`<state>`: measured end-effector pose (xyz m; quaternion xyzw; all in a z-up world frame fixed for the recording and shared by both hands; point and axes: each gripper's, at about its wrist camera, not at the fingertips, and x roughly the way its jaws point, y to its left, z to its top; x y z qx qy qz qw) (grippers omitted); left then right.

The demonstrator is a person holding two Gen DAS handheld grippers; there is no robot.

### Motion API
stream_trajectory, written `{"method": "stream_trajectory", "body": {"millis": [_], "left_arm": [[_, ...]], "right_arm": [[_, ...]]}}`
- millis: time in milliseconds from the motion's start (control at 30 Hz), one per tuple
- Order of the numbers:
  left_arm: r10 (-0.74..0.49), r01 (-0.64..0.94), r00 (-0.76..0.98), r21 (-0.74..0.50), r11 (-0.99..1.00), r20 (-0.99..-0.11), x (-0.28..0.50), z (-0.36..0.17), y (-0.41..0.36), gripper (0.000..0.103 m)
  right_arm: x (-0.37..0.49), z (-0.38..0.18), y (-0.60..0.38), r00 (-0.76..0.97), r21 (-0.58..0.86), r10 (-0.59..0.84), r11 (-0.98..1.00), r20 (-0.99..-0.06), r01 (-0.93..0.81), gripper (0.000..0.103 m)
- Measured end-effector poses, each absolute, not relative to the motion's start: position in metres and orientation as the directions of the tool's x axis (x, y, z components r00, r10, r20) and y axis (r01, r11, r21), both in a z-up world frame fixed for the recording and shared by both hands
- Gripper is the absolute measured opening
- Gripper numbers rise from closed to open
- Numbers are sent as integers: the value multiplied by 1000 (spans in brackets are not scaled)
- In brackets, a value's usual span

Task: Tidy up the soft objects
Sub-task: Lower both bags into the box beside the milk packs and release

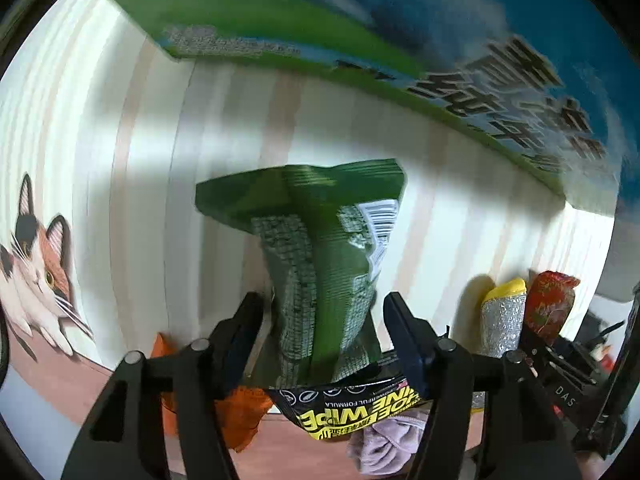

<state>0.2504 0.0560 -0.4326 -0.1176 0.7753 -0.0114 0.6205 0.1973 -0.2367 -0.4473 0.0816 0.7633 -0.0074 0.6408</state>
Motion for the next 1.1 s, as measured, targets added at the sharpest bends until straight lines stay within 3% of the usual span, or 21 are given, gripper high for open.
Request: {"method": "stream_trajectory", "body": {"millis": [100, 200, 267, 333, 533, 700, 800, 933, 1100], "left_arm": [[-195, -202, -206, -154, 967, -959, 247, -435, 61, 61], [-116, -174, -192, -83, 981, -975, 245, -432, 59, 40], [-103, -169, -176, -73, 983, -979, 239, -428, 61, 36], [-90, -166, -163, -63, 984, -983, 233, -422, 63, 31], [-88, -80, -38, -85, 993, -995, 199, -347, 58, 31], [-181, -15, 70, -182, 983, -981, 195, -263, 53, 31], [-223, 25, 122, -221, 975, -967, 235, -221, 41, 31], [-209, 62, 169, -201, 978, -963, 299, -198, 25, 31], [-157, 30, 103, -154, 988, -982, 382, -237, 24, 31]], "right_arm": [[196, -450, -236, -162, 95, 119, 984, -980, 149, 62], [198, -446, -232, -161, 73, 94, 988, -983, 133, 62], [198, -444, -228, -149, 47, 64, 992, -987, 114, 52], [194, -444, -223, -142, 58, 73, 993, -987, 107, 50], [177, -403, -216, -90, 165, 174, 981, -981, 98, 49], [173, -314, -206, 22, 320, 320, 946, -947, 43, 49], [187, -266, -203, 92, 360, 358, 933, -929, 4, 49], [230, -218, -201, 163, 359, 361, 932, -918, -43, 49], [305, -243, -196, 134, 279, 280, 960, -950, -28, 49]]}}
